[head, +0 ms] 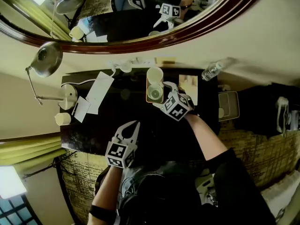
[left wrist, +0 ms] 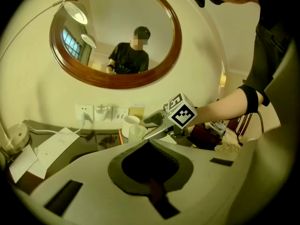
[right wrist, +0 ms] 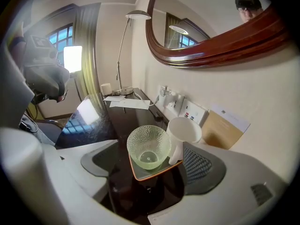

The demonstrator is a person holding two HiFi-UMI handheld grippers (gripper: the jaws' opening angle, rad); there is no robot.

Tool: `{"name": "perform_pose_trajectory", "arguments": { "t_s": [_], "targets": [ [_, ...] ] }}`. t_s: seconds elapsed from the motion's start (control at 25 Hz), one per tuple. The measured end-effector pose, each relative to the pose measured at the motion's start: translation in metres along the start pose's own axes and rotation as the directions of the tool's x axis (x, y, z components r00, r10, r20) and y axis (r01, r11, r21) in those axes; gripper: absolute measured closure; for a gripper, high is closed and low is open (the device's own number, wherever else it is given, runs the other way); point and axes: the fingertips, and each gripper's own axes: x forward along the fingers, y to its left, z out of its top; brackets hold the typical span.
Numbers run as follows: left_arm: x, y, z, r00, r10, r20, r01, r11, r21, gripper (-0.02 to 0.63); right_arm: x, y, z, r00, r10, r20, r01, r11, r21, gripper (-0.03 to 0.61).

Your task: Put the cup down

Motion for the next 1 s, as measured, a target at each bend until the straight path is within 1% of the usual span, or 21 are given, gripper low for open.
{"name": "perform_pose_trajectory", "arguments": {
  "t_s": [0.08,0.2,0.32,0.48,0.6,0.68,0.88,1.0],
  "targets": [
    [0.0,-0.002,0.001,1.0,0.012,0.003,-0.012,1.0,-0.022,0.612,0.004,-0.002,0.003,1.0,0.001,0.007,-0.001,1.0,-0.007,0.118],
    [0.0,-0.002,-0.004,1.0,0.023,0.003,-0.023,0.999,-0.033,0.612,0.013,0.001,0.001,1.0,0.024,0.005,-0.024,1.0,0.001,0.12],
    [-0.002,-0.001,-0.012,1.0,0.027,-0.002,-0.027,0.999,-0.027,0.611,0.019,0.005,0.001,0.999,0.047,0.005,-0.047,0.999,0.0,0.158],
    [-0.007,0.001,-0.016,0.999,0.049,-0.006,-0.049,0.998,-0.038,0.611,0.028,0.009,0.001,0.998,0.064,-0.007,-0.064,0.998,0.005,0.16],
    [-0.01,0.003,-0.018,0.998,0.063,-0.007,-0.063,0.997,-0.041,0.611,0.031,0.009,0.0,0.998,0.053,-0.015,-0.053,0.999,0.007,0.175],
    [-0.012,0.005,-0.019,0.997,0.071,-0.006,-0.071,0.996,-0.045,0.611,0.03,0.005,0.002,0.999,0.039,-0.015,-0.038,0.999,0.005,0.202],
    [-0.016,0.006,-0.025,0.997,0.081,-0.008,-0.081,0.995,-0.062,0.611,0.032,0.006,0.002,0.999,0.053,-0.002,-0.053,0.999,-0.002,0.207],
    [-0.018,0.005,-0.029,0.997,0.082,-0.011,-0.083,0.994,-0.067,0.611,0.028,0.005,0.005,0.999,0.04,-0.002,-0.04,0.999,-0.028,0.21]
  ]
}}
